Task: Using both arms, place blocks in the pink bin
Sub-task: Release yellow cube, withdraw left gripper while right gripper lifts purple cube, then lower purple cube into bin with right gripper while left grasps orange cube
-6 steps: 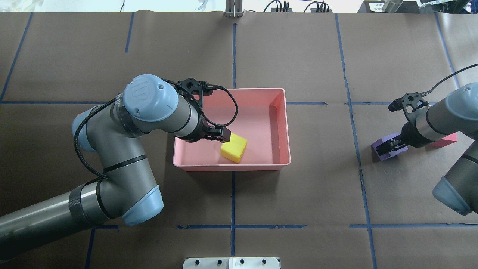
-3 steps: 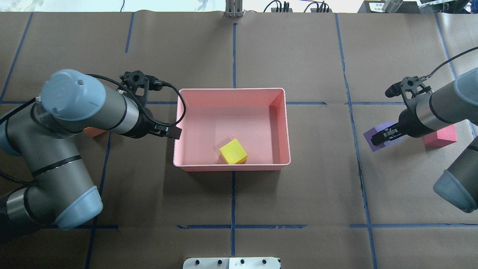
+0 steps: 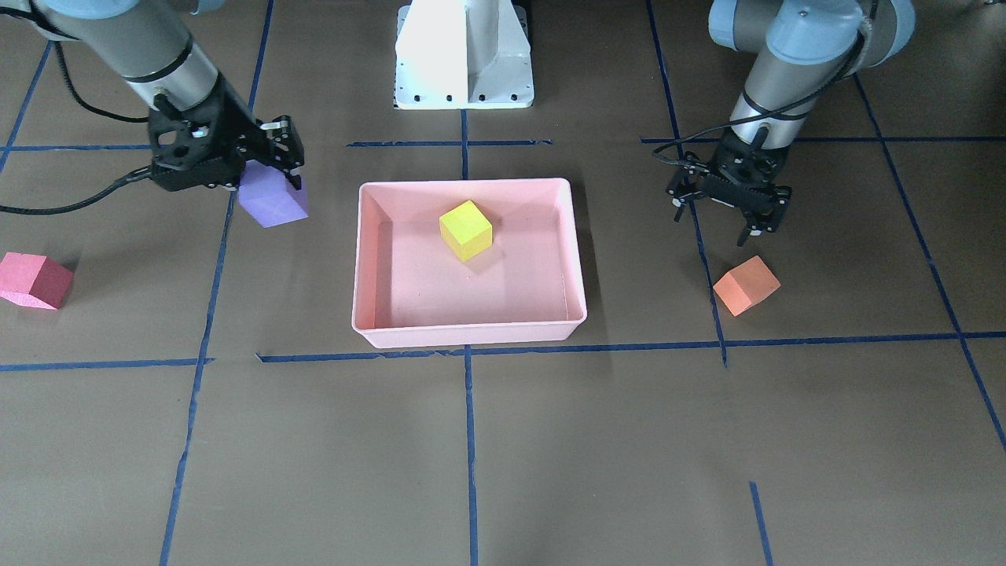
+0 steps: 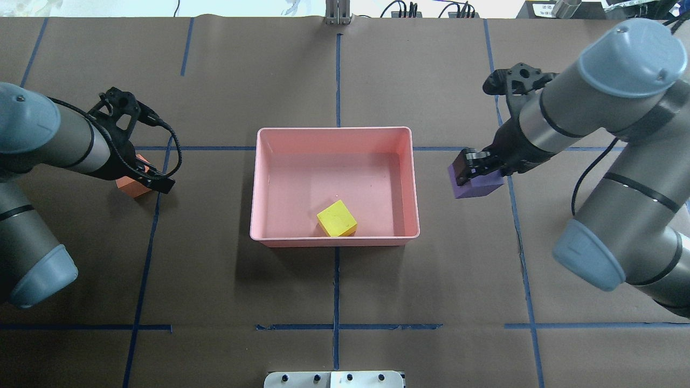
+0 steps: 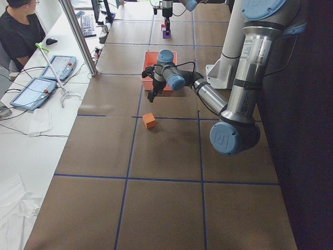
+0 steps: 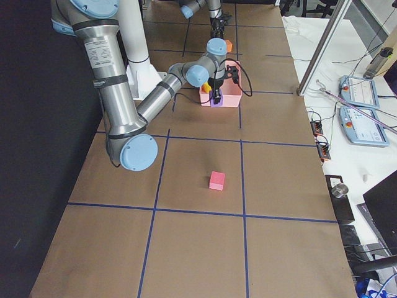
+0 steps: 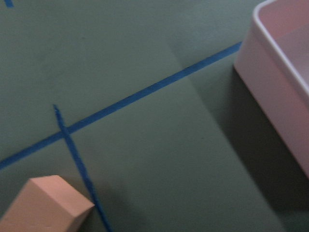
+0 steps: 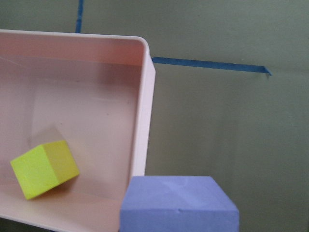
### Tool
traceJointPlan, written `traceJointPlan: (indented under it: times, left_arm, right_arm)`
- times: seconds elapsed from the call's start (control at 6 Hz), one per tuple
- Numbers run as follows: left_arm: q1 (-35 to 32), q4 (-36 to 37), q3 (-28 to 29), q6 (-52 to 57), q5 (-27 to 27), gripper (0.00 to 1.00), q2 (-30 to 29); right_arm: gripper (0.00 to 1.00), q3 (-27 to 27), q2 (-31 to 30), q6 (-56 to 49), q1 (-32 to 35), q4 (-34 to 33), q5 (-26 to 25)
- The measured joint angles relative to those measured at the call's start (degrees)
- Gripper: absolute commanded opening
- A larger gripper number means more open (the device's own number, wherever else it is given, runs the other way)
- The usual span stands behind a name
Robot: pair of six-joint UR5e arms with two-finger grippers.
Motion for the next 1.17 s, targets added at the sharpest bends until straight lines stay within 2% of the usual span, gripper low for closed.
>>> traceJointPlan:
  times: [0.17,0.33,0.5,0.67,0.83,1.17]
  left_arm:
    - [-4.4,0.0,2.7,8.0,-4.1,1.00,0.0]
    - [-8.4,-0.1,6.2,15.2,-9.3,1.00,-0.3]
    - [-10.6,-0.6,9.9,19.9,-12.3,1.00,-1.1]
    - [-11.1,-3.4,13.6,21.7,-14.6,1.00,-2.0]
    - [-10.5,-7.4,16.9,22.3,-16.8,1.00,-2.9]
    - [-8.6,-13.1,21.9,25.9,-18.1,1.00,-3.7]
  right_arm:
    - [0.09,-4.2,5.9,7.1,-4.5,-0.1,-4.2]
    - [0.36,-8.4,10.3,11.4,-7.4,0.0,-7.2]
    - [0.85,-12.1,12.3,13.1,-9.5,1.7,-9.4]
    - [1.00,-15.2,12.8,14.0,-10.6,4.5,-10.5]
    - [1.00,-16.5,12.7,14.5,-11.1,6.5,-10.9]
    - [1.00,-13.9,10.8,14.4,-10.9,7.2,-10.7]
